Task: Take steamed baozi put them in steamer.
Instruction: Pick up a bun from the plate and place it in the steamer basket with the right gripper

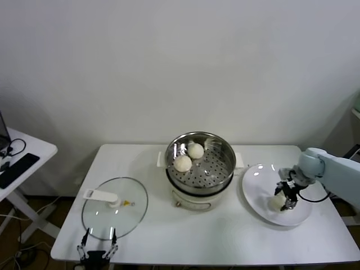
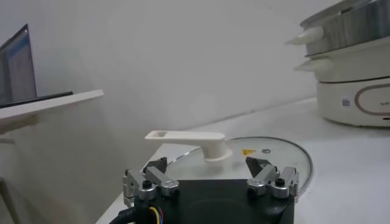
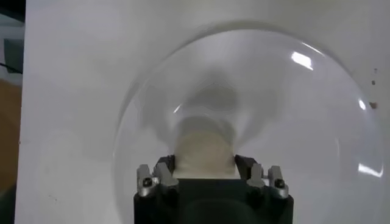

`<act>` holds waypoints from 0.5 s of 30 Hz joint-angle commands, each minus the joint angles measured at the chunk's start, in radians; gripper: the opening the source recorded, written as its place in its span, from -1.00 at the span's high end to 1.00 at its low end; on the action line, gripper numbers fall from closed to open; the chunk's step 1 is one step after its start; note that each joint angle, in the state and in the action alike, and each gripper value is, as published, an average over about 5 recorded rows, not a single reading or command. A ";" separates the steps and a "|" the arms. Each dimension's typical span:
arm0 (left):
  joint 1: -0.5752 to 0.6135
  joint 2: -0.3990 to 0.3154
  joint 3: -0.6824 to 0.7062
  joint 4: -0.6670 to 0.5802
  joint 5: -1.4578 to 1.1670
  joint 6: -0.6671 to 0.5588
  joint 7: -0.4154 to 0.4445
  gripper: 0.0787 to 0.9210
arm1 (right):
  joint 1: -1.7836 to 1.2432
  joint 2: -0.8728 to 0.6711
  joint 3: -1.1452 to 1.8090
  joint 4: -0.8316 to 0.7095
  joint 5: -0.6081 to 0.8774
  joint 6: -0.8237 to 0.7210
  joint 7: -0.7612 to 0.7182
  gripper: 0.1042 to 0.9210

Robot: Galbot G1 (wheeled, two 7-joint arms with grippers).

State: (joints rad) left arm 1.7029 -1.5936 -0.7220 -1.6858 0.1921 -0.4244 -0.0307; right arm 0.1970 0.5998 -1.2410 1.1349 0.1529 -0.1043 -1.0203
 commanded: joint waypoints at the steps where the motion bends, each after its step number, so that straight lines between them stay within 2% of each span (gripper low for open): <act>1: -0.003 0.001 -0.001 0.003 0.001 0.000 -0.002 -0.77 | 0.144 0.002 -0.101 0.024 0.020 0.035 -0.025 -0.37; 8: -0.005 -0.002 0.002 0.005 0.005 0.000 -0.004 -0.77 | 0.425 0.016 -0.277 0.101 0.078 0.133 -0.074 -0.36; 15: -0.012 0.000 0.002 0.017 0.008 -0.003 -0.009 -0.77 | 0.677 0.085 -0.362 0.129 0.113 0.322 -0.119 -0.36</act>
State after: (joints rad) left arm 1.6961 -1.5950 -0.7210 -1.6753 0.1974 -0.4262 -0.0370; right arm 0.5260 0.6296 -1.4491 1.2125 0.2133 0.0292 -1.0904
